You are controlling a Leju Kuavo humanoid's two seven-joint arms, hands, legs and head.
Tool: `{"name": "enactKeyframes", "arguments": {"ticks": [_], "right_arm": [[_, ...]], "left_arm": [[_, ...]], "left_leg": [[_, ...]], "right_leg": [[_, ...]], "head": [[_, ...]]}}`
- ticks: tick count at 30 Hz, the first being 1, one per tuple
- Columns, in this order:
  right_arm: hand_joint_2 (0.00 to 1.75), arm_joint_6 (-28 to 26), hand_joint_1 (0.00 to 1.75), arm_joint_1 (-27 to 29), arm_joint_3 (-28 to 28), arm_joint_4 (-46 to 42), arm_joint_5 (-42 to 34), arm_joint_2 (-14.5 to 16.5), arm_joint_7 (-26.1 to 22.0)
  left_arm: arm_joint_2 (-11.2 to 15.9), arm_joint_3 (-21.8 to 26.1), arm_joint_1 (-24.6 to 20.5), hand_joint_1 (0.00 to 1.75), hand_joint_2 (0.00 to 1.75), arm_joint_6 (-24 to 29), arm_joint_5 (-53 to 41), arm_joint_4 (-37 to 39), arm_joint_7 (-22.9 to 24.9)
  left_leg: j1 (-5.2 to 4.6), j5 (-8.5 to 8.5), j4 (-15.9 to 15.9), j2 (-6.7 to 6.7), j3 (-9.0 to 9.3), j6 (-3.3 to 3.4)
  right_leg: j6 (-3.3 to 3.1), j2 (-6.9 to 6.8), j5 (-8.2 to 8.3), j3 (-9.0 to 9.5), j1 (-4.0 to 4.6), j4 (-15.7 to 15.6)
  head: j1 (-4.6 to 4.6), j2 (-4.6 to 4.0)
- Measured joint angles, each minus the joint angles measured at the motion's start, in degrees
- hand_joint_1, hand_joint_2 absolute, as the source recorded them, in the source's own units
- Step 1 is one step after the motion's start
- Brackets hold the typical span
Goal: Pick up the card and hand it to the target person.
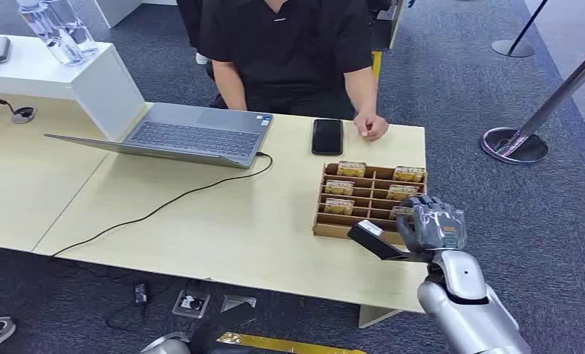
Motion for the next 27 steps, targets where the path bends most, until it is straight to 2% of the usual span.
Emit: {"name": "enactKeyframes", "arguments": {"ticks": [2, 4, 5, 7, 9, 19, 27], "right_arm": [[1.75, 0.0, 0.99, 0.0, 0.0, 0.0, 0.0, 0.1, 0.0], [1.75, 0.0, 1.19, 0.0, 0.0, 0.1, 0.0, 0.2, -0.1], [1.75, 0.0, 1.34, 0.0, 0.0, 0.2, 0.0, 0.3, -0.2], [1.75, 0.1, 1.61, 0.0, 0.0, 0.3, -0.1, 0.4, -0.2], [1.75, 0.2, 1.73, 0.0, 0.0, 0.5, -0.3, 0.4, -0.6], [1.75, -0.6, 1.75, -0.7, 0.1, 1.4, -1.4, 0.6, -1.3], [1.75, -1.4, 1.75, -0.9, 0.0, 1.9, -2.3, 0.8, -1.8]], "left_arm": [[0.0, 0.0, 0.0, 0.0, 0.0, 0.0, 0.0, 0.0, 0.0], [0.0, 0.0, 0.0, 0.0, 0.0, 0.0, 0.0, 0.0, -0.1], [0.0, 0.0, 0.0, 0.0, 0.0, 0.0, 0.0, 0.0, -0.1], [0.0, 0.0, 0.0, 0.0, 0.87, 0.1, -0.1, 0.0, -0.2], [0.0, 0.0, 0.0, 0.0, 1.75, 0.2, -0.3, 0.0, -0.3], [0.0, 0.0, 0.0, 0.0, 1.75, 1.8, -2.1, 0.0, -2.2], [0.0, 0.0, 0.0, 0.0, 1.75, 3.8, -3.3, 0.0, -1.8]], "left_leg": [[0.0, 0.0, 0.0, 0.0, 0.0, 0.0], [0.0, 0.0, 0.0, 0.0, 0.0, 0.0], [0.0, 0.0, 0.0, 0.0, 0.0, 0.0], [0.0, 0.0, 0.0, 0.0, -0.01, 0.0], [0.0, 0.0, 0.0, -0.01, -0.02, 0.0], [0.0, 0.0, 0.0, 0.0, 0.01, 0.0], [0.0, 0.0, 0.0, -0.01, 0.01, 0.0]], "right_leg": [[0.0, 0.0, 0.0, 0.0, 0.0, 0.0], [0.0, 0.0, 0.0, 0.0, 0.0, 0.0], [0.0, 0.0, 0.0, 0.0, 0.0, 0.0], [0.0, 0.0, 0.0, 0.0, 0.0, 0.0], [0.0, 0.0, 0.0, 0.0, 0.0, 0.0], [0.0, 0.0, 0.0, 0.02, 0.0, 0.0], [0.0, 0.0, 0.0, 0.03, 0.0, 0.0]], "head": [[0.01, 0.0], [0.01, 0.0], [0.01, 0.0], [0.0, 0.0], [-0.02, 0.0], [-0.01, 0.0], [0.0, 0.0]]}}
